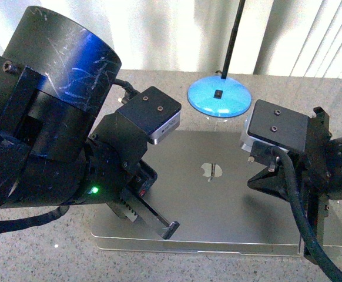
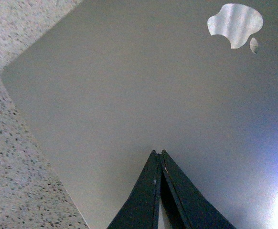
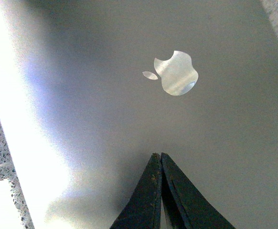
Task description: Close laptop
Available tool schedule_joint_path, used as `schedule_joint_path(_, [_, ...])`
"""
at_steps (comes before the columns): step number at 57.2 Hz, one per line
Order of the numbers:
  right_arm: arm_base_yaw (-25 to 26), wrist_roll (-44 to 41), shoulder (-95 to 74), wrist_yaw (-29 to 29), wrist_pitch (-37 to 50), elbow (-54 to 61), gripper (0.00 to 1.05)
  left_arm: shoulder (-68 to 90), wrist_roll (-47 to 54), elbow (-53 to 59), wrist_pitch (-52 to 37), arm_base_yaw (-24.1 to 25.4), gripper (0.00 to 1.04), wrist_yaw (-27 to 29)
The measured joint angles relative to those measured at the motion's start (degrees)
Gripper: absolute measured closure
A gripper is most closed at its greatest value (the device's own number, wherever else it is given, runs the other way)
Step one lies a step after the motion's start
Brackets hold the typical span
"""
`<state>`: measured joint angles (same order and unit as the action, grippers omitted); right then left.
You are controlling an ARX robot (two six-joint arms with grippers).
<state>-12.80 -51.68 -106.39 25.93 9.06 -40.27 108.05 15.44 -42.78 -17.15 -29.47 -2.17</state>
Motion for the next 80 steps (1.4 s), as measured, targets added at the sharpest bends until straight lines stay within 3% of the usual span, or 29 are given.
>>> schedule_joint_path(24, [-0.7, 4.2, -4.3, 0.1, 8.0, 2.6, 1.02, 2.6, -1.5, 2.2, -4.0, 1.8, 1.01, -1.9])
schedule_joint_path(33, [-0.8, 11.0, -1.6, 0.3, 13.8, 3.7, 1.02, 0.2, -6.4, 4.5, -7.7, 5.0, 1.01, -5.2])
schedule_joint_path(39, [-0.1, 19.5, 2.6, -4.7, 21.3, 4.0, 1.02, -4.4, -13.3, 6.8, -14.5, 8.5, 1.01, -4.6])
schedule_joint_path(44, [1.3, 33.9, 9.3, -14.0, 25.4, 2.6, 1.01, -15.3, -27.2, 9.3, -24.3, 15.4, 1.01, 2.6])
schedule_joint_path(46, [1.9, 39.3, 10.9, -14.9, 25.7, 2.0, 0.95, -21.4, -34.9, 9.9, -22.9, 19.2, 0.98, 5.1])
schedule_joint_path(51, [2.5, 44.6, 11.0, -15.4, 25.6, 2.2, 0.79, -26.6, -42.9, 10.8, -22.4, 22.3, 0.84, 7.0])
schedule_joint_path(60, [1.7, 47.7, 10.1, -15.0, 25.6, 2.6, 0.51, -25.9, -48.9, 11.7, -21.9, 21.9, 0.54, 5.5])
schedule_joint_path(65, [1.0, 49.5, 7.8, -28.7, 42.9, 7.3, 0.61, -25.8, -49.0, 12.0, -22.1, 21.8, 0.40, 5.9])
schedule_joint_path(68, [1.6, 50.1, 7.8, -35.1, 54.2, 12.3, 0.72, -25.5, -43.3, 13.9, -29.4, 21.8, 0.48, 8.5])
schedule_joint_path(73, [2.9, 50.5, 12.5, -35.6, 58.0, 16.7, 0.86, -26.4, -30.3, 18.8, -39.2, 22.7, 0.64, 8.7])
schedule_joint_path(78, [4.2, 50.7, 18.8, -34.6, 58.3, 20.4, 1.02, -29.5, -23.0, 22.5, -40.5, 23.4, 0.78, 8.2])
schedule_joint_path(80, [4.5, 50.8, 20.3, -34.1, 58.3, 21.6, 1.02, -31.3, -20.6, 24.2, -40.5, 23.6, 0.85, 7.8])
